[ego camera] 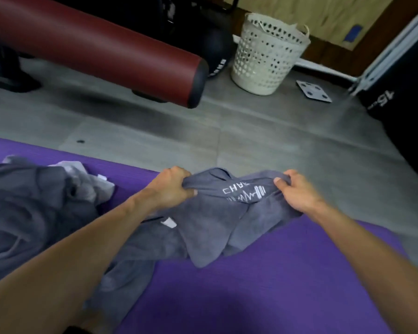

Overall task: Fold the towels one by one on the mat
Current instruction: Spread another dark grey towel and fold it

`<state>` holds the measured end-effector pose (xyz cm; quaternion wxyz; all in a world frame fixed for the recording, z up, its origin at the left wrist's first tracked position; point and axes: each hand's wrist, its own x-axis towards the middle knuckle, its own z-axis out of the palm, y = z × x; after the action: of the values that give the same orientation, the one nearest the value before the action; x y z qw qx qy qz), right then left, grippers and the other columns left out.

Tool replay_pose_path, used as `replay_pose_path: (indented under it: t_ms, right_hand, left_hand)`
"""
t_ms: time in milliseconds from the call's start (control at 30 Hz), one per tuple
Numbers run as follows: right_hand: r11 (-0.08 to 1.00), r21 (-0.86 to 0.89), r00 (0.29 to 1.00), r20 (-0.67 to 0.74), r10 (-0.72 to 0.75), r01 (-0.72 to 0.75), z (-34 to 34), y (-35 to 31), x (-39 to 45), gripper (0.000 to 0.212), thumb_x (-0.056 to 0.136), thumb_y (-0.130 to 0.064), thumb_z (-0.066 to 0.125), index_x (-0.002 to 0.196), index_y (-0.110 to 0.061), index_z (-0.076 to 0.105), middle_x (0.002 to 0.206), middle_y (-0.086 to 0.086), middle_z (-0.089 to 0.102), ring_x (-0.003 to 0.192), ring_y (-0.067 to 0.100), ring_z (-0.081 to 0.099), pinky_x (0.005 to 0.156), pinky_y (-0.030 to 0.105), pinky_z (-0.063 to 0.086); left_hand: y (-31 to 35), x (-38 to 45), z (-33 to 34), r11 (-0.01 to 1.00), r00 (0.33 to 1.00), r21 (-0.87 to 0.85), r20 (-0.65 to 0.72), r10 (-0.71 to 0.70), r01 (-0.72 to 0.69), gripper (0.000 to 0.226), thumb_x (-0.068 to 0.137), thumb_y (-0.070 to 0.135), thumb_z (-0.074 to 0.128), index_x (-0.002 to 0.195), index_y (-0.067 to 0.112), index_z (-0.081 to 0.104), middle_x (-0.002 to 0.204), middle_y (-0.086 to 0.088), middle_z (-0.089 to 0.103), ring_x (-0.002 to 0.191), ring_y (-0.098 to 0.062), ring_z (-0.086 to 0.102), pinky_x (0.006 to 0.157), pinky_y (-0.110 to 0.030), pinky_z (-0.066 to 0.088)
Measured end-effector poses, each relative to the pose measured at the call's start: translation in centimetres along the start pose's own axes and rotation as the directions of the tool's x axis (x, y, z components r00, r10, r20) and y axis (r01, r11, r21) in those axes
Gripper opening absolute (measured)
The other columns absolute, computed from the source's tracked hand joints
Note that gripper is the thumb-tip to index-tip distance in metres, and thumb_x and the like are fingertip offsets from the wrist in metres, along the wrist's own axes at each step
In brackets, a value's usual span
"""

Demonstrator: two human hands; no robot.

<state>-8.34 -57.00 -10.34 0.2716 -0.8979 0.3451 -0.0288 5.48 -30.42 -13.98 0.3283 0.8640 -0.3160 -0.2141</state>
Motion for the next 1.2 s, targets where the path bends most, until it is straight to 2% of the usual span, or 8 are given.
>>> replay_pose_path:
  t_ms: [233, 433, 633, 767, 833, 933, 1067, 1200]
  right_hand:
    - [0.958, 0.212, 0.981, 0.071, 0.183, -0.194, -1.8, 17.5, -2.8, 0.020, 0.095, -0.026, 0.060, 0.107, -0.012, 0.065, 0.106, 0.003, 0.070, 0.100, 0.019, 0.065, 0.094, 0.039, 0.051]
    - [0.699, 0.567, 0.867, 0.060, 0.494, -0.437, -3.4, 33.4, -5.9, 0.029, 0.096, -0.038, 0.056, 0.084, -0.013, 0.066, 0.094, 0.005, 0.072, 0.092, 0.025, 0.067, 0.086, 0.049, 0.056]
    - [0.483, 0.772, 0.720, -0.049, 0.693, -0.413, -8.8, 48.8, -8.3, 0.032, 0.101, -0.031, 0.048, 0.076, -0.012, 0.055, 0.079, 0.004, 0.057, 0.068, 0.018, 0.056, 0.060, 0.038, 0.053]
    - [0.583, 0.622, 0.627, -0.183, 0.757, -0.522, -10.7, 58.1, -11.2, 0.027, 0.086, -0.029, 0.065, 0.069, -0.009, 0.059, 0.066, 0.007, 0.054, 0.066, 0.025, 0.055, 0.068, 0.041, 0.053]
    - [0.622, 0.489, 0.651, -0.136, 0.747, -0.611, -10.6, 60.1, -12.1, 0.017, 0.081, -0.023, 0.070, 0.092, -0.011, 0.065, 0.080, 0.008, 0.059, 0.082, 0.024, 0.058, 0.075, 0.035, 0.048]
    - [0.754, 0.201, 0.736, -0.171, 0.656, -0.625, -9.1, 60.2, -11.6, 0.055, 0.082, -0.026, 0.071, 0.130, -0.013, 0.050, 0.117, 0.014, 0.054, 0.116, 0.033, 0.050, 0.096, 0.043, 0.041]
    - [0.971, -0.006, 0.958, -0.164, 0.234, -0.239, -5.7, 55.5, -7.4, 0.055, 0.080, -0.022, 0.064, 0.133, -0.016, 0.050, 0.126, 0.012, 0.051, 0.118, 0.036, 0.045, 0.094, 0.049, 0.039]
    - [0.987, -0.089, 0.991, 0.004, -0.132, 0.131, -0.5, 47.4, -3.0, 0.049, 0.081, -0.026, 0.060, 0.129, -0.019, 0.056, 0.130, 0.004, 0.054, 0.124, 0.028, 0.047, 0.104, 0.048, 0.034]
  left_hand:
    - [9.1, 4.3, 13.6, 0.998, 0.992, -0.041, 0.114, 0.059, -0.054, 0.009, 0.089, 0.022, 0.060, 0.088, 0.015, 0.055, 0.095, -0.007, 0.063, 0.094, -0.026, 0.059, 0.069, -0.027, 0.039]
    - [16.0, 6.7, 29.8, 0.993, 0.987, 0.022, 0.113, 0.112, -0.115, 0.021, 0.087, 0.032, 0.064, 0.096, 0.014, 0.060, 0.098, -0.007, 0.067, 0.096, -0.029, 0.061, 0.082, -0.038, 0.048]
    - [27.5, 9.6, 44.3, 0.934, 0.947, 0.202, 0.190, 0.259, -0.295, 0.019, 0.084, 0.029, 0.061, 0.097, 0.015, 0.057, 0.101, -0.011, 0.067, 0.096, -0.035, 0.060, 0.075, -0.038, 0.048]
    - [35.1, 11.2, 53.5, 0.908, 0.910, 0.205, 0.280, 0.305, -0.367, 0.034, 0.082, 0.022, 0.062, 0.115, 0.019, 0.056, 0.114, -0.010, 0.065, 0.108, -0.032, 0.058, 0.085, -0.037, 0.045]
    - [36.9, 11.4, 57.0, 0.867, 0.883, 0.294, 0.374, 0.283, -0.402, 0.056, 0.082, 0.028, 0.065, 0.134, 0.022, 0.045, 0.129, -0.008, 0.058, 0.121, -0.028, 0.051, 0.100, -0.040, 0.039]
    - [35.8, 10.5, 59.6, 0.774, 0.858, 0.431, 0.436, 0.273, -0.465, 0.078, 0.083, 0.040, 0.064, 0.149, 0.020, 0.027, 0.146, -0.009, 0.041, 0.139, -0.026, 0.032, 0.116, -0.049, 0.016]
    - [28.8, 7.2, 56.8, 0.783, 0.880, 0.405, 0.279, 0.385, -0.471, 0.068, 0.085, 0.047, 0.050, 0.141, 0.010, 0.042, 0.141, -0.011, 0.046, 0.133, -0.030, 0.040, 0.110, -0.043, 0.030]
    - [20.1, 2.8, 50.3, 0.769, 0.941, 0.545, 0.136, 0.311, -0.333, 0.067, 0.082, 0.049, 0.044, 0.133, 0.007, 0.051, 0.131, -0.013, 0.055, 0.125, -0.031, 0.051, 0.102, -0.041, 0.041]
